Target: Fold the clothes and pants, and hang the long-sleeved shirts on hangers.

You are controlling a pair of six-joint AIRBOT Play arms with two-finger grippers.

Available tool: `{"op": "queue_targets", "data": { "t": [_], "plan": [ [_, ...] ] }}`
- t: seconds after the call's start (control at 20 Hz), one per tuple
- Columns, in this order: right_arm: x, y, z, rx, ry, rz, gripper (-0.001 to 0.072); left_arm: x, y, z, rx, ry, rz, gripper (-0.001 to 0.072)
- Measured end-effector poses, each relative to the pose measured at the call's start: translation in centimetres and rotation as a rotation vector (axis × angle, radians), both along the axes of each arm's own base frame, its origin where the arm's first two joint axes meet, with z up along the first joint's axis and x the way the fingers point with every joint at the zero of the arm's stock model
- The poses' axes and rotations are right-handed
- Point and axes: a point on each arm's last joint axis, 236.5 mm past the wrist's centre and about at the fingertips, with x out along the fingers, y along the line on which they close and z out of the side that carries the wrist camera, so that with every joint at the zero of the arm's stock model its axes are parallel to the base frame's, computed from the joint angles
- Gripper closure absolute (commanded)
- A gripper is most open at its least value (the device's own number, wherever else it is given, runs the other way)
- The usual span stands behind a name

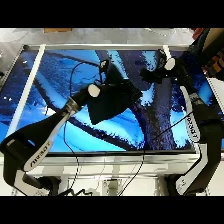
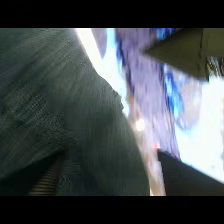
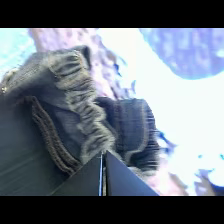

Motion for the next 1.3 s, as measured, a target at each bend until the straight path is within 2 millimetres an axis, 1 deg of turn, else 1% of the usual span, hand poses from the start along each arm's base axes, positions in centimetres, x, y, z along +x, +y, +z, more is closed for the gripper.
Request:
{"op": "queue_targets", "data": {
  "t": [0.05, 0.15, 0.3, 0.4, 0.5, 0.6, 0.65, 0.7, 0.75, 0.8, 0.85, 0.9, 0.95, 1.1, 1.2, 1.3],
  "plan": [
    [-0.2, -0.5, 0.0, -0.017, 0.001, 0.020, 0.0676, 0.6, 0.0, 0.4, -0.012, -0.029, 0.025, 0.0026],
    [-0.5, -1.1, -0.1, -0.057, -0.006, 0.079, 0.0676, 1.7, 0.5, 1.2, -0.028, -0.067, 0.064, 0.0027],
    [-0.6, -1.6, -0.1, -0.097, -0.028, 0.145, 0.0676, 3.5, 2.6, 3.1, -0.050, -0.113, 0.125, 0.0027],
    [-0.2, -1.8, 0.0, -0.124, -0.062, 0.183, 0.0676, 4.5, 4.6, 4.7, -0.063, -0.137, 0.162, 0.0027],
    [0.8, -2.3, -0.4, -0.131, -0.096, 0.185, 0.0677, 5.2, 6.3, 6.1, -0.071, -0.150, 0.186, 0.0028],
    [1.8, -3.0, -1.2, -0.089, -0.104, 0.148, 0.0677, 5.3, 7.7, 7.0, -0.071, -0.146, 0.190, 0.0028],
    [2.1, -3.1, -2.0, -0.035, -0.092, 0.123, 0.0676, 5.3, 8.2, 7.1, -0.065, -0.137, 0.187, 0.0028],
    [2.2, -2.9, -2.8, 0.040, -0.069, 0.099, 0.0549, 5.3, 8.7, 7.0, -0.060, -0.125, 0.182, 0.0028],
    [2.0, -2.5, -3.7, 0.123, -0.037, 0.087, 0.0282, 5.2, 9.0, 7.0, -0.055, -0.115, 0.177, 0.0028],
    [1.8, -1.9, -4.4, 0.212, -0.007, 0.083, 0.0182, 5.1, 9.3, 6.9, -0.050, -0.103, 0.171, 0.0028],
    [1.7, -1.2, -4.6, 0.286, 0.010, 0.088, 0.0152, 4.9, 9.5, 6.6, -0.045, -0.090, 0.165, 0.0028],
    [1.4, -0.4, -4.6, 0.349, 0.018, 0.107, 0.0074, 4.9, 9.7, 6.6, -0.043, -0.085, 0.162, 0.0028],
    [1.3, 0.3, -4.5, 0.388, 0.012, 0.138, 0.0036, 4.8, 9.8, 6.5, -0.039, -0.078, 0.157, 0.0028],
    [1.0, 2.8, -4.3, 0.420, -0.025, 0.232, 0.0028, 4.7, 9.9, 6.1, -0.034, -0.064, 0.152, 0.0028],
    [0.7, 4.1, -5.4, 0.354, -0.036, 0.290, 0.0028, 4.7, 9.9, 5.6, -0.029, -0.053, 0.148, 0.0028],
    [0.3, 4.9, -7.3, 0.226, -0.033, 0.351, 0.0029, 4.7, 9.9, 5.3, -0.026, -0.046, 0.147, 0.0028]
  ]
}}
